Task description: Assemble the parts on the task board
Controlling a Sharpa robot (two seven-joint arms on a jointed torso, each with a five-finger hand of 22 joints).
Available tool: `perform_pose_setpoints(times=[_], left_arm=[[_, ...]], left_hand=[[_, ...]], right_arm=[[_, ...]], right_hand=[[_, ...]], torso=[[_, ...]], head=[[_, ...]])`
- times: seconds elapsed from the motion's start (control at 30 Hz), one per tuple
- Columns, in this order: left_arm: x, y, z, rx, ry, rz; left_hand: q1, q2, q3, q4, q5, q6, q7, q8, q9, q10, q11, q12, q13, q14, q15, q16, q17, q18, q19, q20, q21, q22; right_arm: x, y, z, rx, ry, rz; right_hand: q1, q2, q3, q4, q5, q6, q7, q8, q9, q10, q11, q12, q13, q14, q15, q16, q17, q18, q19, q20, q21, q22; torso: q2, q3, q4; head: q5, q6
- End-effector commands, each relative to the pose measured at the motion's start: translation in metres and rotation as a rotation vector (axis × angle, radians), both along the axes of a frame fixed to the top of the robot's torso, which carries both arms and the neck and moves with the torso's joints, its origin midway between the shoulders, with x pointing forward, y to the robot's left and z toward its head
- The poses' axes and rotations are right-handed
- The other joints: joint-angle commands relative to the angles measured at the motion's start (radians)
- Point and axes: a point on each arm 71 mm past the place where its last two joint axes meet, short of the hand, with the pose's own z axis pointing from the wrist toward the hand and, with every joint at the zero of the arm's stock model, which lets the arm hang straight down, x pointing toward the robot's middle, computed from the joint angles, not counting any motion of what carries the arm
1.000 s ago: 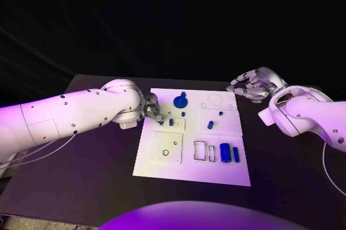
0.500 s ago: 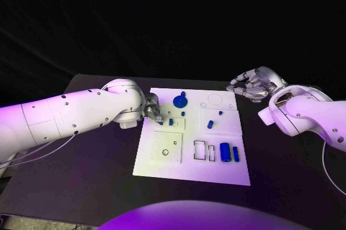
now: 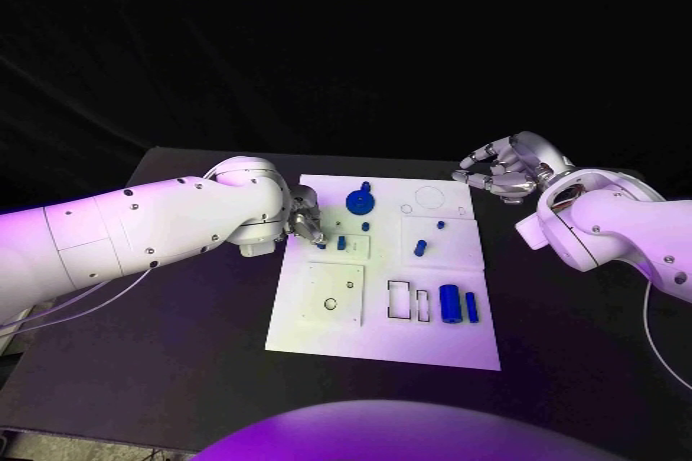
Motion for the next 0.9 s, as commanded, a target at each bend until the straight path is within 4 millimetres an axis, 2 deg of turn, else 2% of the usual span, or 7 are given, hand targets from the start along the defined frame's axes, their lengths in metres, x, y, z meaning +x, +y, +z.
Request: perform_pose_setpoints(times=[0.03,0.5,0.9], left_arm=[[-0.0016,-0.0029,-0.0025,0.008,0.026,-0.015],[-0.0003,-0.0039,-0.0047,0.005,0.045,-0.007],[0.0020,-0.0007,-0.0062,0.005,0.059,0.007]], left_hand=[[-0.017,-0.003,0.108,-0.096,0.005,0.011,-0.014,0.007,0.120,0.007,-0.001,0.003,-0.002,0.104,-0.005,0.004,0.263,-0.015,0.007,-0.002,0.002,0.058],[-0.113,-0.032,0.059,-0.043,-0.004,0.027,-0.028,0.010,0.114,0.009,-0.011,0.007,0.001,0.104,-0.015,0.004,0.263,-0.015,0.008,-0.010,-0.002,0.062],[-0.166,-0.050,0.006,0.010,-0.060,0.039,-0.029,0.003,0.101,0.006,-0.012,0.010,0.002,0.104,-0.017,0.004,0.263,-0.015,0.010,-0.013,-0.005,0.065]], right_arm=[[-0.0006,0.0009,-0.0006,-0.005,0.005,0.012],[-0.0003,0.0004,-0.0006,-0.005,0.003,0.010],[-0.0001,0.0000,-0.0006,-0.004,0.002,0.008]], right_hand=[[-0.009,0.004,0.008,0.001,0.002,-0.004,0.000,0.006,0.001,0.001,-0.003,-0.001,0.106,0.080,-0.004,-0.004,0.162,0.017,-0.001,-0.003,-0.003,-0.001],[-0.013,0.004,0.008,0.001,0.002,-0.005,0.000,0.007,0.003,0.000,-0.003,-0.002,0.104,0.080,-0.004,-0.005,0.161,0.018,-0.002,-0.003,-0.007,-0.002],[-0.015,0.004,0.008,0.002,0.001,-0.006,0.000,0.007,0.003,0.000,-0.003,-0.003,0.103,0.080,-0.004,-0.005,0.161,0.018,-0.002,-0.003,-0.007,-0.003]], torso=[[0.001,0.0000,-0.0006],[-0.001,0.0002,0.0001],[-0.002,-0.0003,0.0003]], head=[[-0.001,-0.003],[-0.004,-0.007],[-0.005,-0.007]])
